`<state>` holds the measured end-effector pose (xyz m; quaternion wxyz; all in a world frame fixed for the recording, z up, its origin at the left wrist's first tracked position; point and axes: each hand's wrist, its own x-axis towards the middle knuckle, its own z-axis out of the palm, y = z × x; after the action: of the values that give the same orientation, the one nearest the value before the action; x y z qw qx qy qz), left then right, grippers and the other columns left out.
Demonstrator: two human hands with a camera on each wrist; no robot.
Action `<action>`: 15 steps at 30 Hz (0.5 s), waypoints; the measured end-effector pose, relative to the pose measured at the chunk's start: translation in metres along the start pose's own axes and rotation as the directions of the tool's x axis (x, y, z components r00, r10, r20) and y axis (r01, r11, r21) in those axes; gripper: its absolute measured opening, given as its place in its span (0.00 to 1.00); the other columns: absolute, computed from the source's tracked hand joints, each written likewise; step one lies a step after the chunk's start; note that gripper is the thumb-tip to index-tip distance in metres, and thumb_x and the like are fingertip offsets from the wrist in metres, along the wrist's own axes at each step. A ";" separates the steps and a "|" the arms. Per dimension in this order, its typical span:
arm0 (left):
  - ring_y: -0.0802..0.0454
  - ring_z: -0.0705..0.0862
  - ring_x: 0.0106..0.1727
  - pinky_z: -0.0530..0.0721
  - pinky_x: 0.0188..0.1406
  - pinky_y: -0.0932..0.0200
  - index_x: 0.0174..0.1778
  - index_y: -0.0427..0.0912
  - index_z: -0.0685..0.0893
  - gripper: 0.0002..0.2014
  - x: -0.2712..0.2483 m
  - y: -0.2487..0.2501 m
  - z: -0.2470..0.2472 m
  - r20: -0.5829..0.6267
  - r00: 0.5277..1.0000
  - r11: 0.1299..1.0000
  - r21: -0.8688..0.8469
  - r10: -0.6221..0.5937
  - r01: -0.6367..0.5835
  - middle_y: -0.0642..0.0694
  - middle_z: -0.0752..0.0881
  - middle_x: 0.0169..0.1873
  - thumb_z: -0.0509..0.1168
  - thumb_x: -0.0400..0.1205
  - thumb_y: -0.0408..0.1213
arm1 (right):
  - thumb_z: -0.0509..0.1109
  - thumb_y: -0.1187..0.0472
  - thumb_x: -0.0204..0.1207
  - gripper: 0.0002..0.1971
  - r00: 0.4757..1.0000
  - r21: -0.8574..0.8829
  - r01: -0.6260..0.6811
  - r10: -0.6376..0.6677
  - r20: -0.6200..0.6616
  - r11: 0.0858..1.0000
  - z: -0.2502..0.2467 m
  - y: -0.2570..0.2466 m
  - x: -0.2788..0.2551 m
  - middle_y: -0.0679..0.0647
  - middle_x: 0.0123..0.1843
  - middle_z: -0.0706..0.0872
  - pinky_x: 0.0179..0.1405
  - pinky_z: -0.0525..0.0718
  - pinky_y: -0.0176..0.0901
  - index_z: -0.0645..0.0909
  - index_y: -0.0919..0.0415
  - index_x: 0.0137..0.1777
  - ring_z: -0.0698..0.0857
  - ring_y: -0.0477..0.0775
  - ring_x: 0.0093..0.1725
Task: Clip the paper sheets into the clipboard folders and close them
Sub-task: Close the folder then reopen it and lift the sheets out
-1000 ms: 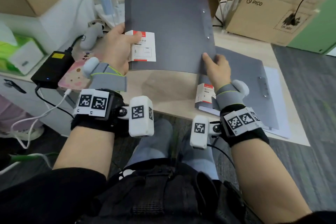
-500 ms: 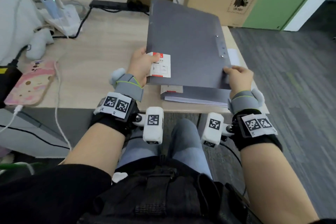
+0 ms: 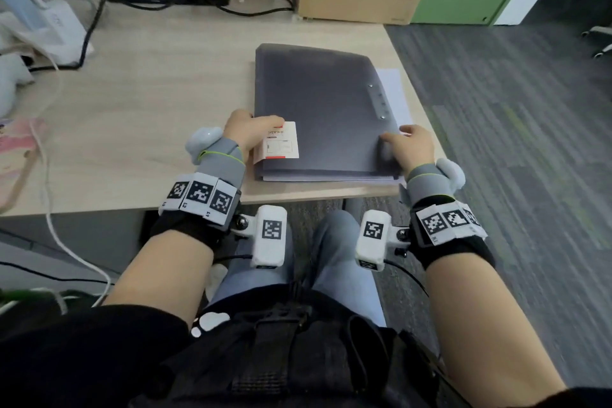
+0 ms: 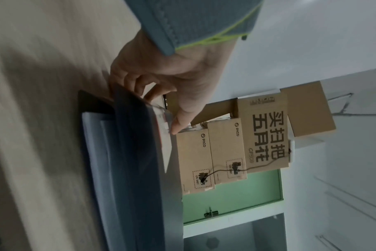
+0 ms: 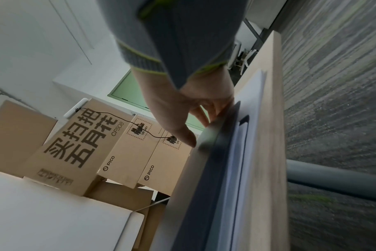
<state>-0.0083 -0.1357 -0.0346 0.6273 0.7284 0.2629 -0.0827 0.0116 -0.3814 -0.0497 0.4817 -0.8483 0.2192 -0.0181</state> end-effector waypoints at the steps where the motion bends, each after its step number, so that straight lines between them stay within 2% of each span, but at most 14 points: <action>1: 0.52 0.90 0.31 0.87 0.27 0.65 0.50 0.37 0.82 0.16 0.000 0.002 0.002 0.003 1.000 1.000 -0.013 -0.009 0.009 0.44 0.89 0.38 0.73 0.71 0.41 | 0.72 0.61 0.73 0.18 1.000 -0.005 0.020 -0.020 0.020 1.000 0.001 0.000 0.000 0.63 0.57 0.85 0.63 0.77 0.47 0.80 0.66 0.62 0.82 0.59 0.59; 2: 0.57 0.88 0.24 0.82 0.19 0.70 0.55 0.36 0.81 0.18 0.001 0.002 0.003 0.006 1.000 1.000 -0.025 -0.012 0.012 0.46 0.87 0.35 0.72 0.74 0.42 | 0.72 0.60 0.73 0.12 0.999 -0.008 0.022 -0.021 0.036 1.000 0.002 -0.001 -0.001 0.62 0.50 0.83 0.56 0.77 0.47 0.82 0.64 0.54 0.80 0.57 0.52; 3: 0.60 0.86 0.20 0.79 0.16 0.71 0.59 0.34 0.80 0.21 0.003 0.002 0.003 0.012 1.000 0.999 -0.044 -0.011 0.011 0.47 0.87 0.34 0.72 0.75 0.42 | 0.73 0.59 0.72 0.08 0.999 -0.005 0.024 -0.023 0.046 1.000 0.004 -0.001 -0.001 0.60 0.44 0.80 0.50 0.76 0.47 0.82 0.63 0.46 0.78 0.55 0.47; 5: 0.61 0.86 0.20 0.80 0.16 0.70 0.65 0.30 0.77 0.26 0.004 0.000 0.003 0.035 0.999 0.996 -0.086 0.005 -0.002 0.46 0.86 0.35 0.71 0.76 0.43 | 0.74 0.59 0.70 0.09 0.999 0.016 -0.002 0.001 0.045 1.000 0.007 -0.004 -0.003 0.58 0.40 0.79 0.43 0.73 0.43 0.78 0.59 0.34 0.76 0.54 0.42; 6: 0.61 0.86 0.20 0.80 0.16 0.70 0.66 0.30 0.76 0.26 0.002 -0.001 0.002 0.042 0.999 0.995 -0.099 0.012 -0.008 0.46 0.86 0.35 0.70 0.77 0.43 | 0.75 0.59 0.69 0.08 0.999 0.029 -0.016 0.015 0.044 0.999 0.008 -0.006 -0.004 0.59 0.42 0.80 0.45 0.74 0.42 0.79 0.59 0.36 0.78 0.56 0.43; 7: 0.61 0.85 0.19 0.80 0.16 0.71 0.66 0.29 0.75 0.26 0.000 0.000 0.000 0.045 0.999 0.993 -0.115 0.024 -0.018 0.46 0.86 0.35 0.69 0.78 0.42 | 0.76 0.59 0.69 0.08 1.000 0.044 -0.011 0.009 0.029 0.999 0.008 -0.008 -0.005 0.61 0.47 0.83 0.50 0.78 0.44 0.82 0.60 0.45 0.81 0.57 0.48; 8: 0.61 0.85 0.19 0.79 0.16 0.71 0.65 0.28 0.75 0.24 -0.001 0.001 -0.003 0.042 0.998 0.990 -0.139 0.042 -0.036 0.45 0.85 0.35 0.68 0.79 0.41 | 0.76 0.59 0.69 0.17 0.999 0.074 -0.028 0.027 0.026 0.997 0.009 -0.010 -0.006 0.62 0.55 0.85 0.59 0.80 0.47 0.82 0.63 0.57 0.83 0.59 0.56; 9: 0.61 0.85 0.19 0.80 0.17 0.70 0.63 0.28 0.76 0.21 -0.002 0.002 -0.008 0.033 0.997 0.983 -0.172 0.070 -0.064 0.44 0.84 0.34 0.68 0.79 0.39 | 0.76 0.59 0.69 0.24 1.000 0.099 -0.025 0.023 0.018 0.995 0.011 -0.013 -0.008 0.62 0.62 0.84 0.67 0.79 0.50 0.79 0.64 0.65 0.83 0.60 0.62; 10: 0.61 0.85 0.19 0.80 0.18 0.70 0.60 0.29 0.78 0.18 -0.004 0.005 -0.013 0.023 0.995 0.976 -0.196 0.101 -0.095 0.44 0.84 0.34 0.67 0.80 0.38 | 0.76 0.60 0.69 0.27 1.000 0.127 -0.022 0.020 0.018 0.992 0.012 -0.017 -0.010 0.62 0.65 0.83 0.70 0.78 0.52 0.76 0.65 0.68 0.82 0.59 0.64; 13: 0.59 0.85 0.20 0.83 0.20 0.67 0.45 0.34 0.80 0.07 -0.007 0.008 -0.035 -0.019 0.988 0.961 -0.228 0.156 -0.156 0.46 0.86 0.29 0.66 0.80 0.36 | 0.76 0.60 0.68 0.26 0.999 0.176 0.023 -0.027 0.020 0.984 0.022 -0.029 -0.014 0.61 0.62 0.84 0.68 0.79 0.51 0.77 0.64 0.67 0.80 0.55 0.54; 15: 0.60 0.86 0.20 0.84 0.22 0.67 0.38 0.37 0.81 0.08 -0.008 0.007 -0.053 -0.037 0.984 0.959 -0.220 0.175 -0.179 0.52 0.87 0.20 0.66 0.80 0.36 | 0.76 0.59 0.68 0.24 0.998 0.194 0.043 -0.049 0.026 0.980 0.031 -0.038 -0.020 0.58 0.55 0.84 0.66 0.81 0.51 0.79 0.63 0.65 0.80 0.54 0.51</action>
<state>-0.0233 -0.0873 -0.0144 0.7073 0.6750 0.2098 0.0101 0.0148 -0.3315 -0.0311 0.5644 -0.8026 0.1896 -0.0374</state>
